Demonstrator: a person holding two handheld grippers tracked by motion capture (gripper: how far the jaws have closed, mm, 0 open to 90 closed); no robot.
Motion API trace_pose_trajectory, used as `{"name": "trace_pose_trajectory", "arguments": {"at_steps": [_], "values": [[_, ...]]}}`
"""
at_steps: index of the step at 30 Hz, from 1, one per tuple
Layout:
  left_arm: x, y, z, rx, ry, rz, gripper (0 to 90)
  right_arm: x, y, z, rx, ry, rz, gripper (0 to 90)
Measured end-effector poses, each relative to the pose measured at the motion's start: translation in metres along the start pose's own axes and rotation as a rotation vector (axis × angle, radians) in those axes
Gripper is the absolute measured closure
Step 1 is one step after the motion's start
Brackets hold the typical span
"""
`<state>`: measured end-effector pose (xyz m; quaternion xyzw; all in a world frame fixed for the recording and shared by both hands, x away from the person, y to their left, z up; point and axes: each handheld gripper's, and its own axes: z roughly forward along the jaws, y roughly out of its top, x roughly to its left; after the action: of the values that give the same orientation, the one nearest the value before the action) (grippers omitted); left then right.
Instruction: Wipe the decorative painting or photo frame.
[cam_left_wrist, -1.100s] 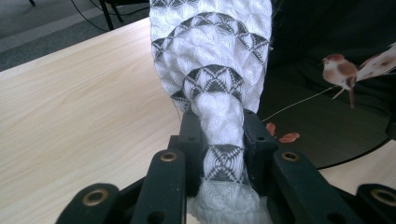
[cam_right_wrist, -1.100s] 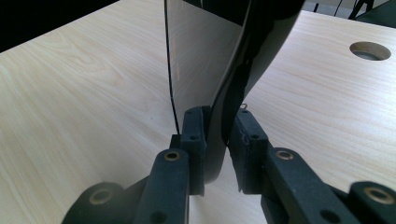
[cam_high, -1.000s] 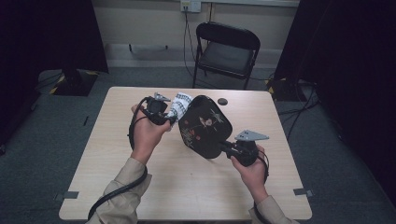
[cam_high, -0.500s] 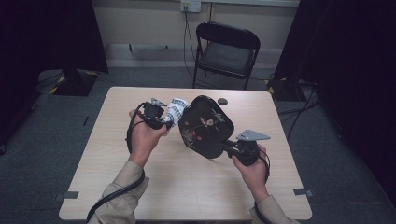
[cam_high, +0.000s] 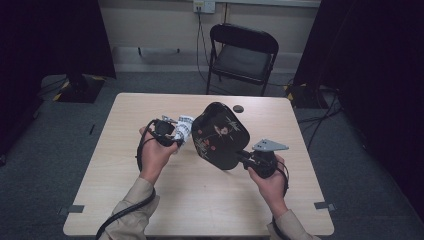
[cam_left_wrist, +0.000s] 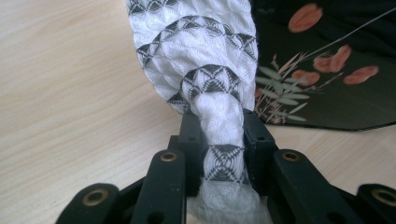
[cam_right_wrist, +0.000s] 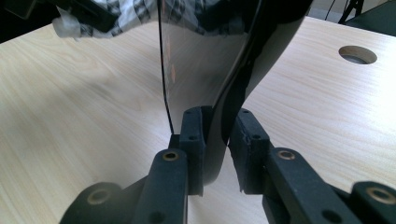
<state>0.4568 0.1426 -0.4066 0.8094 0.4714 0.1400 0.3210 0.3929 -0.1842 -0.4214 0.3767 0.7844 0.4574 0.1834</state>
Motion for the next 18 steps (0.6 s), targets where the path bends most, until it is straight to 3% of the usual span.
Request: {"name": "trace_pose_trajectory", "arguments": {"at_steps": [12,18], "values": [[-0.006,-0.025,0.029,0.044,-0.048,-0.029,73.8,0.002,-0.001,-0.002,-0.001,0.02,0.006,77.3],[-0.014,-0.031,0.035,0.058,-0.067,-0.015,73.8,0.003,-0.002,-0.003,-0.005,0.029,0.022,78.2]]}}
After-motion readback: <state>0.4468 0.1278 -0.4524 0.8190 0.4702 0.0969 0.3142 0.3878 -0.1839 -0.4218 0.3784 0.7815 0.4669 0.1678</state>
